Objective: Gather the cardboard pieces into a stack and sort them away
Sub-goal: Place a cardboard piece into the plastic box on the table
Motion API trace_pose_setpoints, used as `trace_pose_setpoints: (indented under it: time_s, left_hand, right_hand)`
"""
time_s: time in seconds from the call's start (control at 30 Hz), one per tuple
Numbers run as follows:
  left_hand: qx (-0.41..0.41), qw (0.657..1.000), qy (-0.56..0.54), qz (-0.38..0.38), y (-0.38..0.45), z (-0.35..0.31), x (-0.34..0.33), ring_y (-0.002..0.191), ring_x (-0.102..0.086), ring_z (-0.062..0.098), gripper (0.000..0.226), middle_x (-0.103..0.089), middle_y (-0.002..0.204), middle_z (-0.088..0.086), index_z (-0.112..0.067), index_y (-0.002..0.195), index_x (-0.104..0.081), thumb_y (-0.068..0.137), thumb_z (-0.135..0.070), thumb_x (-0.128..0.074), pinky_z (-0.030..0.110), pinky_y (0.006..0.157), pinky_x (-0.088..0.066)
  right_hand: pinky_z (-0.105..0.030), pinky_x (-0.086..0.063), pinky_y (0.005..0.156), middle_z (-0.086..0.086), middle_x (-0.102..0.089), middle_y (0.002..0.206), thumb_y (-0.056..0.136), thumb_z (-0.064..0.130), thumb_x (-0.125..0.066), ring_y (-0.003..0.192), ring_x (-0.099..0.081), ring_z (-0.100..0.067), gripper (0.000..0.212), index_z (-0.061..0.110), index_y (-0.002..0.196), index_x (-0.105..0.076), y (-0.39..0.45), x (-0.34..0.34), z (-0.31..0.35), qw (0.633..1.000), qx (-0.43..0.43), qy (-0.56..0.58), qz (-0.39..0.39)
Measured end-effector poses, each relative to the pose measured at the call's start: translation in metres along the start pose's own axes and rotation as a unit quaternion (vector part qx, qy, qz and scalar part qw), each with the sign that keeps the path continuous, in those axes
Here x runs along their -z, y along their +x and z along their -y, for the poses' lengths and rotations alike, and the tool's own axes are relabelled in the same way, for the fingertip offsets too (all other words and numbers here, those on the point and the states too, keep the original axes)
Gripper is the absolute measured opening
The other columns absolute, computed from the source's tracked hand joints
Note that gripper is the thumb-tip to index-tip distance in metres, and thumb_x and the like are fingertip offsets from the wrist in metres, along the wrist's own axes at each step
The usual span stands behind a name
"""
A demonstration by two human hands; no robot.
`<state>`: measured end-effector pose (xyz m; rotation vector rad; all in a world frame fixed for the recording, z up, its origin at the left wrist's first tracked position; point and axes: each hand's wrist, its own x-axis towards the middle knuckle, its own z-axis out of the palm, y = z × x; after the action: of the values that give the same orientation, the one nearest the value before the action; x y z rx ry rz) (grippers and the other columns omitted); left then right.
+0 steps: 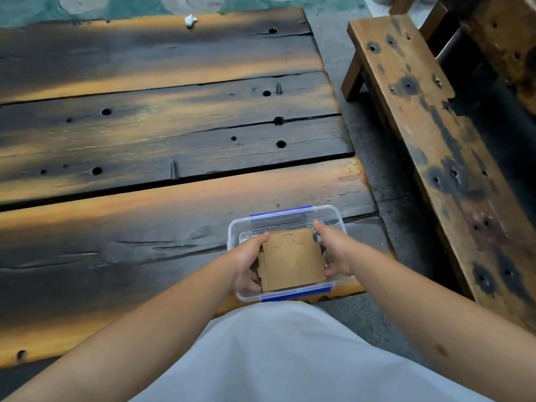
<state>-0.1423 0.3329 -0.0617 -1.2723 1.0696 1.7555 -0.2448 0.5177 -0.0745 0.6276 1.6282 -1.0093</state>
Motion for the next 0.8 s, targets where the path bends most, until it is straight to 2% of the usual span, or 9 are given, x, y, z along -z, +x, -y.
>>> trace_pose_setpoints:
  time_s: [0.07,0.17,0.23,0.33,0.4,0.47,0.57,0.63,0.8]
  left_hand:
    - [-0.001,1.0,0.016,0.0,-0.001,-0.001,0.0,0.096,-0.063,0.032,0.051,-0.06,0.103,0.004,-0.019,0.13,-0.049,0.091,-0.053,-0.054,0.043,0.073,-0.054]
    - [0.002,0.998,0.059,-0.004,-0.001,-0.001,0.002,0.089,-0.06,0.027,0.057,-0.056,0.101,0.004,-0.014,0.142,-0.038,0.094,-0.039,-0.057,0.04,0.071,-0.052]
    - [0.006,0.995,0.101,-0.004,0.001,-0.001,0.003,0.093,-0.062,0.027,0.055,-0.058,0.105,0.007,-0.012,0.14,-0.04,0.094,-0.037,-0.057,0.039,0.074,-0.052]
    - [-0.003,0.988,0.153,-0.026,0.005,0.0,0.003,0.104,-0.062,0.029,0.051,-0.06,0.122,0.014,-0.012,0.133,-0.046,0.092,-0.041,-0.057,0.042,0.091,-0.05]
    - [-0.016,0.982,0.184,-0.036,0.005,-0.001,0.001,0.084,-0.058,0.025,0.049,-0.058,0.119,0.02,-0.013,0.13,-0.047,0.091,-0.042,-0.056,0.037,0.08,-0.049]
    - [-0.028,0.976,0.211,-0.047,0.005,-0.001,0.0,0.073,-0.054,0.023,0.046,-0.058,0.099,0.018,-0.013,0.128,-0.048,0.092,-0.041,-0.054,0.033,0.069,-0.047]
    - [-0.037,0.968,0.242,-0.064,0.009,0.001,-0.002,0.105,-0.06,0.03,0.051,-0.058,0.112,0.015,-0.014,0.133,-0.044,0.092,-0.041,-0.053,0.042,0.09,-0.05]
    - [-0.052,0.954,0.287,-0.074,0.008,0.001,-0.005,0.108,-0.059,0.031,0.055,-0.056,0.121,0.011,-0.015,0.137,-0.042,0.091,-0.044,-0.053,0.043,0.094,-0.05]
    - [-0.148,0.892,0.398,-0.155,0.0,-0.007,-0.009,0.109,-0.05,0.029,0.065,-0.028,0.146,0.014,-0.017,0.142,-0.035,0.087,-0.046,-0.056,0.033,0.084,-0.04]
  right_hand:
    - [-0.05,-0.047,0.09,-0.008,-0.049,0.139,0.084,0.071,-0.044,0.117,-0.052,-0.029,0.075,0.022,0.14,-0.045,0.001,-0.001,0.0,1.0,-0.003,-0.024,-0.002]
    - [-0.047,-0.046,0.089,-0.007,-0.042,0.149,0.086,0.068,-0.045,0.123,-0.047,-0.029,0.073,0.024,0.144,-0.039,0.002,-0.005,-0.002,0.997,-0.002,-0.071,-0.021]
    - [-0.047,-0.047,0.089,-0.009,-0.038,0.151,0.088,0.066,-0.04,0.127,-0.046,-0.033,0.073,0.023,0.146,-0.034,0.001,-0.009,-0.003,0.989,0.02,-0.142,-0.039]
    - [-0.038,-0.043,0.078,-0.014,-0.03,0.153,0.094,0.063,-0.031,0.123,-0.048,-0.034,0.075,0.013,0.149,-0.032,0.004,-0.015,-0.002,0.943,0.081,-0.312,-0.083]
    - [-0.038,-0.04,0.081,-0.016,-0.025,0.155,0.095,0.061,-0.027,0.125,-0.046,-0.034,0.076,0.009,0.15,-0.03,0.007,-0.017,-0.001,0.919,0.099,-0.37,-0.095]
    - [-0.041,-0.039,0.093,-0.017,-0.022,0.157,0.096,0.06,-0.026,0.13,-0.042,-0.034,0.075,0.007,0.15,-0.031,0.009,-0.017,-0.001,0.908,0.105,-0.392,-0.098]
    - [-0.042,-0.033,0.107,-0.018,-0.025,0.157,0.097,0.059,-0.026,0.136,-0.038,-0.033,0.073,0.008,0.147,-0.037,0.009,-0.013,0.002,0.905,0.107,-0.4,-0.095]
    - [-0.042,-0.031,0.109,-0.017,-0.026,0.157,0.096,0.06,-0.027,0.138,-0.036,-0.033,0.073,0.008,0.147,-0.037,0.007,-0.013,0.006,0.907,0.103,-0.398,-0.088]
    - [-0.04,-0.038,0.1,-0.017,-0.036,0.153,0.094,0.058,-0.04,0.133,-0.042,-0.034,0.074,0.007,0.147,-0.034,0.001,-0.015,0.014,0.891,0.132,-0.423,-0.096]
